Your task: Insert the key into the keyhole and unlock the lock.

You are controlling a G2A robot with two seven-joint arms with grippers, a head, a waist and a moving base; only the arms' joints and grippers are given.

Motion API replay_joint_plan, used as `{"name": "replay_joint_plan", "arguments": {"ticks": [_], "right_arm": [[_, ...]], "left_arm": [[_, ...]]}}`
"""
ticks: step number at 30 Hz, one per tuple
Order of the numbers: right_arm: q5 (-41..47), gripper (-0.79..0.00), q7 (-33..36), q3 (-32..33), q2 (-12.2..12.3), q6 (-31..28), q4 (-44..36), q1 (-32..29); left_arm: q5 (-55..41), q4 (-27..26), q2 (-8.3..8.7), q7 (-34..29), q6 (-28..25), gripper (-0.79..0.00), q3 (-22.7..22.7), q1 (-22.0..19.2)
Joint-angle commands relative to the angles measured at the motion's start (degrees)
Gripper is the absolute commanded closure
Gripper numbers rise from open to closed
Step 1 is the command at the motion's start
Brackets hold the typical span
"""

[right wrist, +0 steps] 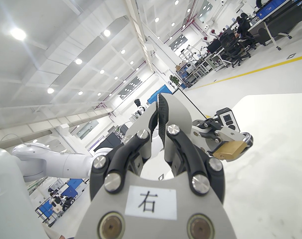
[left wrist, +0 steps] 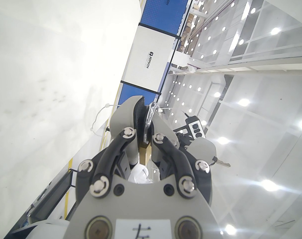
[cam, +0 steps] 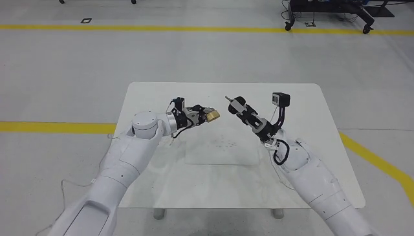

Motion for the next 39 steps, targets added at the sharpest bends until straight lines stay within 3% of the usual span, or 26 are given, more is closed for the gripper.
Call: {"name": "replay_joint_plan", "arguments": {"ticks": [1, 4, 10, 17, 27, 30, 39], "right_arm": [[0.0, 0.0, 0.0, 0.0, 0.0, 0.0, 0.0, 0.0], [0.0, 0.0, 0.0, 0.0, 0.0, 0.0, 0.0, 0.0], [-0.21, 0.0, -0.56, 1.52, 0.13, 10.22, -1.57, -2.69], [18.87, 0.0, 13.78, 6.54, 1.44, 20.72, -2.57, -7.27], [18.87, 0.0, 13.78, 6.54, 1.44, 20.72, -2.57, -7.27], [23.49, 0.0, 17.31, 5.46, 1.24, 25.95, -3.84, -7.53], [19.52, 0.0, 7.8, 2.6, 0.73, 45.36, -12.24, -10.82]], "left_arm": [[0.0, 0.0, 0.0, 0.0, 0.0, 0.0, 0.0, 0.0], [-0.6, -0.54, -0.1, 1.5, 0.6, 0.0, -0.12, 0.56], [-5.58, -1.37, -0.79, 4.41, 1.59, 0.0, -0.82, 2.07], [-9.77, -2.13, -2.04, 6.82, -2.54, 0.0, -0.23, 3.81], [-10.56, -1.19, -2.67, 7.06, -3.89, 0.0, -0.4, 3.42], [-9.28, -1.21, -2.71, 8.51, -4.58, 0.0, -0.44, 3.33], [-5.16, -1.99, -2.87, 12.03, -6.18, 0.0, -0.06, 3.77]]}}
